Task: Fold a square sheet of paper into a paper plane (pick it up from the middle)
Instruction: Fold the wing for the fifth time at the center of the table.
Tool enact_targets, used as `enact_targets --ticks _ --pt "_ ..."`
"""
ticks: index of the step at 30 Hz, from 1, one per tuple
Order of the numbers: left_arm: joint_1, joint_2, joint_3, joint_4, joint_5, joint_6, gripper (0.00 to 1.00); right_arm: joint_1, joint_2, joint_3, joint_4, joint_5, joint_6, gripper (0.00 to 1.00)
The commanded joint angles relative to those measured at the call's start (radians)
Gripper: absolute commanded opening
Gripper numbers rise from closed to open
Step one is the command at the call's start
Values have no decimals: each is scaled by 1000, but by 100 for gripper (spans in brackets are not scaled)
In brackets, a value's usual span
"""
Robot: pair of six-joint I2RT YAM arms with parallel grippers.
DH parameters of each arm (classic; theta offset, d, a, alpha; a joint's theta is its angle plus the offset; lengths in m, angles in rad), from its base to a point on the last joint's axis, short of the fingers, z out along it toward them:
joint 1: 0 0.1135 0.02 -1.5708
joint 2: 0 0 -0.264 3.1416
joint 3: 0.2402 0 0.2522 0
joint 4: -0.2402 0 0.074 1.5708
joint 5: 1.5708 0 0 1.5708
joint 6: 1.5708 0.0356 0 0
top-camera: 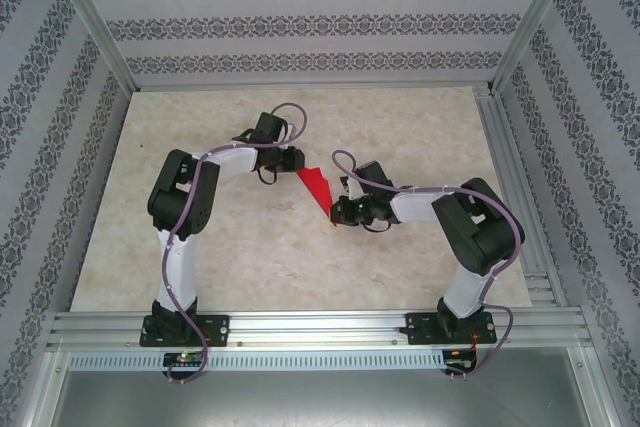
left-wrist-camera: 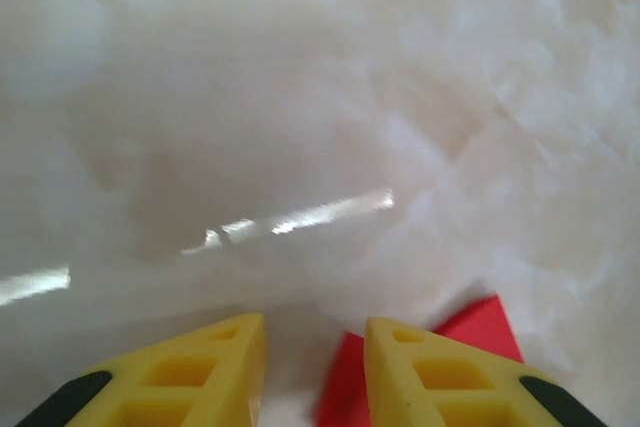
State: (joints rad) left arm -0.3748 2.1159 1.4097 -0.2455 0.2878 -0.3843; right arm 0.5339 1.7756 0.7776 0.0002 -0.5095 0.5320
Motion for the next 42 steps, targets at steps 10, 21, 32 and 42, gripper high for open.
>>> enact_targets --ticks 10,21,32,42 --pt "11 -332 -259 181 112 -99 34 10 64 -66 -184 48 39 2" --pt "-173 -346 -412 342 168 -242 23 12 65 -69 -176 45 47 1" --pt "-233 -214 -356 279 123 -308 12 14 77 -69 -181 53 49 0" --pt "-234 -160 -336 267 130 -315 12 24 91 -57 -207 74 40 0"
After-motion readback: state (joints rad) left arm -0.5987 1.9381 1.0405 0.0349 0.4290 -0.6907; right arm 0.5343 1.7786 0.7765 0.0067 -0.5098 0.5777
